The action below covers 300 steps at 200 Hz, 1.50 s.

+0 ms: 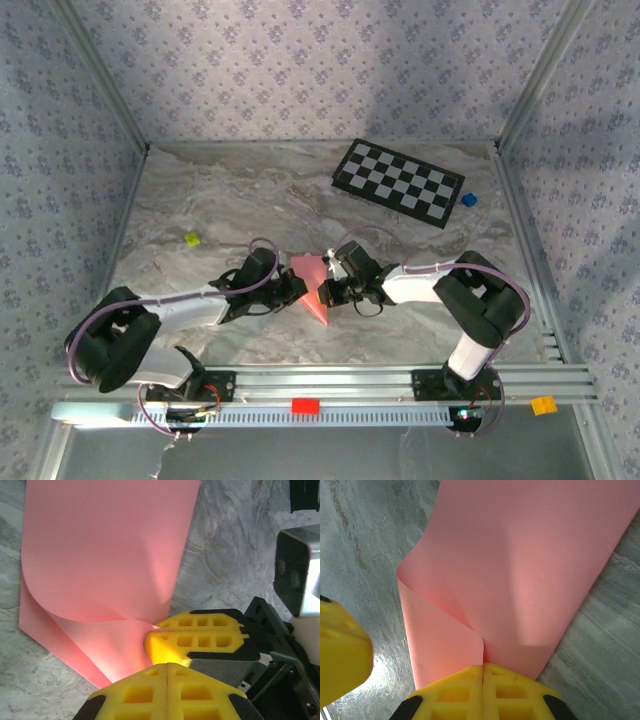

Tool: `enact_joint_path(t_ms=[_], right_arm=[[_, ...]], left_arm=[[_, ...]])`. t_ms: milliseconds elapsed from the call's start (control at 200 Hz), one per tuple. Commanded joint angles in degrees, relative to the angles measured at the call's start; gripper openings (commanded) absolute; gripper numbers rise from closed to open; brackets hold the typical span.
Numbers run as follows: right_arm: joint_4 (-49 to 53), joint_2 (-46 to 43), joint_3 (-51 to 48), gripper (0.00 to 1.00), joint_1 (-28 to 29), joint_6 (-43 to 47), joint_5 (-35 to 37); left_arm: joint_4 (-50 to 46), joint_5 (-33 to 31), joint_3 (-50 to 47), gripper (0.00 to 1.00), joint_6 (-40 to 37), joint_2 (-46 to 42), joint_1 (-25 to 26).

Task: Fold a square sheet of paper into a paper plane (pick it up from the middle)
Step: Third fold the triangle at the center of the table.

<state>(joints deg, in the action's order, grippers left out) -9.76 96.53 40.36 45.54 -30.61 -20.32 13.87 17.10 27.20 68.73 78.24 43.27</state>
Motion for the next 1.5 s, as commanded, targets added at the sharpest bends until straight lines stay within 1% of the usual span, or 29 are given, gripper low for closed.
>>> enact_joint_path(t_ms=[0, 570, 790, 1089, 1494], right_arm=[[2.4, 0.6, -1.4, 0.0, 0.3, -0.2, 2.6], [2.5, 1.0, -1.2, 0.0, 0.1, 0.1, 2.4], [2.6, 0.8, -1.3, 0.0, 0.1, 0.2, 2.5], [2.6, 1.0, -1.2, 0.0, 0.0, 0.2, 2.4], [2.5, 1.3, -0.9, 0.0, 0.0, 0.0, 2.3]], left_arm=[[2.9, 0.5, 1.1, 0.0, 0.9, 1.5, 0.4], [0.7, 0.8, 2.4, 0.0, -0.6, 5.9, 0.9], [-0.1, 0.1, 1.7, 0.0, -0.9, 5.9, 1.2], [-2.6, -0.8, 3.1, 0.0, -2.0, 5.8, 1.3], [-2.0, -1.3, 2.2, 0.0, -2.3, 7.9, 1.3]])
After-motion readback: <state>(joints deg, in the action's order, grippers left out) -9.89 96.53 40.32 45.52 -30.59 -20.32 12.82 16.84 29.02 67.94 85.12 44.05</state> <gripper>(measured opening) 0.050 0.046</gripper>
